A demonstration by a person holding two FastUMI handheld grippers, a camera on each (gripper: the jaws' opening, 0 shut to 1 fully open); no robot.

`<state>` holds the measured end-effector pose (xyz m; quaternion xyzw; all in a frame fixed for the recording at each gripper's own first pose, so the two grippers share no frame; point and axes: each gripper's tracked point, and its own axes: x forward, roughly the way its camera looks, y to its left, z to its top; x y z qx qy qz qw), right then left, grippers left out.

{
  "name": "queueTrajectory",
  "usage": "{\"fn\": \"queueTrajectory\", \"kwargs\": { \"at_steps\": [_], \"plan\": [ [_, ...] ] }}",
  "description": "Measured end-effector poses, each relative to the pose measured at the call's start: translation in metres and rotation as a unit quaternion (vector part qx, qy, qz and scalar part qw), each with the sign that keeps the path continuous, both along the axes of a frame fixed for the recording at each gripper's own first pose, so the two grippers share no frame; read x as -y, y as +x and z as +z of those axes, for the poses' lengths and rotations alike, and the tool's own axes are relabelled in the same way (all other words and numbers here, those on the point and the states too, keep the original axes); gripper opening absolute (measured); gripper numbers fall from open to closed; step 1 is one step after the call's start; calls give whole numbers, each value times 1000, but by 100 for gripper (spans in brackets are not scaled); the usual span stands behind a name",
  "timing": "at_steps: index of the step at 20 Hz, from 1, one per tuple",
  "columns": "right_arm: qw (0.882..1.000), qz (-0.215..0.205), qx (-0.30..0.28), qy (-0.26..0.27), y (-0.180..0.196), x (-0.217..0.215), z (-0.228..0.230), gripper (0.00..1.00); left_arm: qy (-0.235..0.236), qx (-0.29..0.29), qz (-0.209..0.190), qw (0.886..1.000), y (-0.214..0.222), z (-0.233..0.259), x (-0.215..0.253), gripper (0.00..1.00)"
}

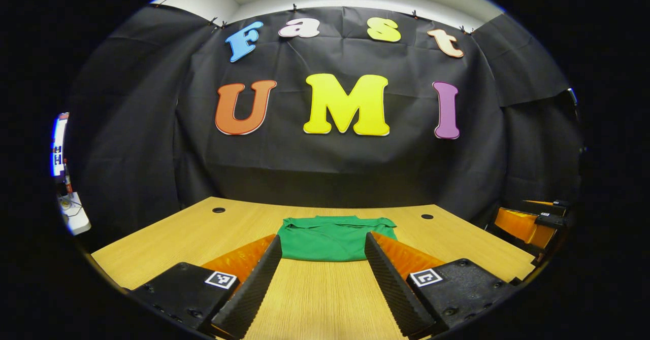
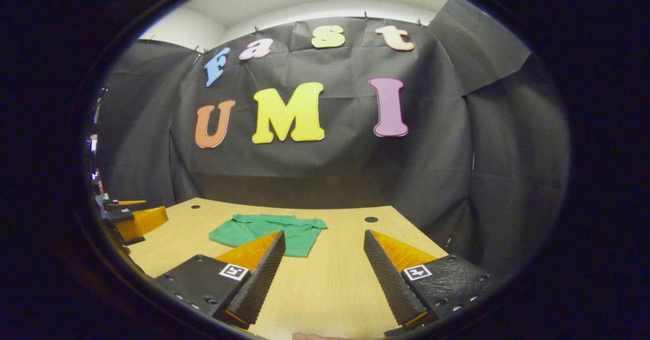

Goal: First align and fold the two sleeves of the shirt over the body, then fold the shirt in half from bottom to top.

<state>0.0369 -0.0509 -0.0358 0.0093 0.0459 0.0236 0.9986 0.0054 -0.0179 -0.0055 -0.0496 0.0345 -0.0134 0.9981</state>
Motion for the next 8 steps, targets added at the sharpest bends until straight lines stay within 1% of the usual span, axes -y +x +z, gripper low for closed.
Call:
{"fn": "queueTrajectory", "kwargs": {
  "at_steps": [4, 8],
  "plan": [
    [1000, 1, -5, -9, 4, 0, -5, 94, 3, -10, 3, 1000, 4, -7, 0, 100],
    [1000, 1, -6, -9, 4, 0, -7, 94, 1, -6, 3, 1000, 4, -6, -1, 100]
  ]
}}
